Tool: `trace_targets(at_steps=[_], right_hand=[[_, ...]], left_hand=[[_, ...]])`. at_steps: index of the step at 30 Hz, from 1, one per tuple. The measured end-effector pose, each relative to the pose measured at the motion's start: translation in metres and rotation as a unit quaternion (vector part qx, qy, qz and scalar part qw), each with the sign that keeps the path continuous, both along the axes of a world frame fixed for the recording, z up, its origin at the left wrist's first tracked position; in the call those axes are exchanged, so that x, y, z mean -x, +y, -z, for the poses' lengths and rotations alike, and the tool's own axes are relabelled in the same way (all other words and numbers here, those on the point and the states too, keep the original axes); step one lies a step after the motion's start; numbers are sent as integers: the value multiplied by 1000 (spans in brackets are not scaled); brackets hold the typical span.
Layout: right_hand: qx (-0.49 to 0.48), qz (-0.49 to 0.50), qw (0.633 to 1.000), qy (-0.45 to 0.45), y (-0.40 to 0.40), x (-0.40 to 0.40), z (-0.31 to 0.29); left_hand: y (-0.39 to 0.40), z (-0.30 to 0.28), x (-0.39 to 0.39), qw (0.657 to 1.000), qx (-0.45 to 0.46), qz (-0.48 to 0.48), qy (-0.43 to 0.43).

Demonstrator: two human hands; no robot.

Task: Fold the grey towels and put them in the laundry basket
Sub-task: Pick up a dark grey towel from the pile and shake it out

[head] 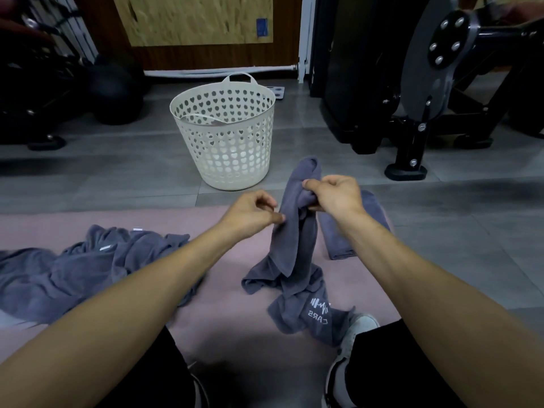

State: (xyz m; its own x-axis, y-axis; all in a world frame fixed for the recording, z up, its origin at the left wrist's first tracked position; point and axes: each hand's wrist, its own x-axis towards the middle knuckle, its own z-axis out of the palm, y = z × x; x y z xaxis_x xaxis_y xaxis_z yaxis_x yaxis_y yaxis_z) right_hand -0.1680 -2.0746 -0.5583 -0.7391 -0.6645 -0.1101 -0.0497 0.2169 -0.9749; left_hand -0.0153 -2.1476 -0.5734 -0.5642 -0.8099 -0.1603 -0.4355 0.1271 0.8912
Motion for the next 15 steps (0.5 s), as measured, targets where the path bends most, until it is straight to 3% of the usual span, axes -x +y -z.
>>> trace_targets(at_steps=[4, 10, 12, 15], right_hand=[[37, 56, 994, -81, -1, 10, -8], [52, 73, 990, -107, -1, 8, -9], [34, 69, 993, -90, 0, 12, -5], [-34, 50, 998, 7, 5, 17, 2]], left_hand=[[11, 30, 4, 990, 48, 36, -131], [18, 53, 11, 956, 128, 50, -259], [9, 46, 12, 957, 124, 25, -262], [-9, 36, 12, 980, 84, -56, -173]])
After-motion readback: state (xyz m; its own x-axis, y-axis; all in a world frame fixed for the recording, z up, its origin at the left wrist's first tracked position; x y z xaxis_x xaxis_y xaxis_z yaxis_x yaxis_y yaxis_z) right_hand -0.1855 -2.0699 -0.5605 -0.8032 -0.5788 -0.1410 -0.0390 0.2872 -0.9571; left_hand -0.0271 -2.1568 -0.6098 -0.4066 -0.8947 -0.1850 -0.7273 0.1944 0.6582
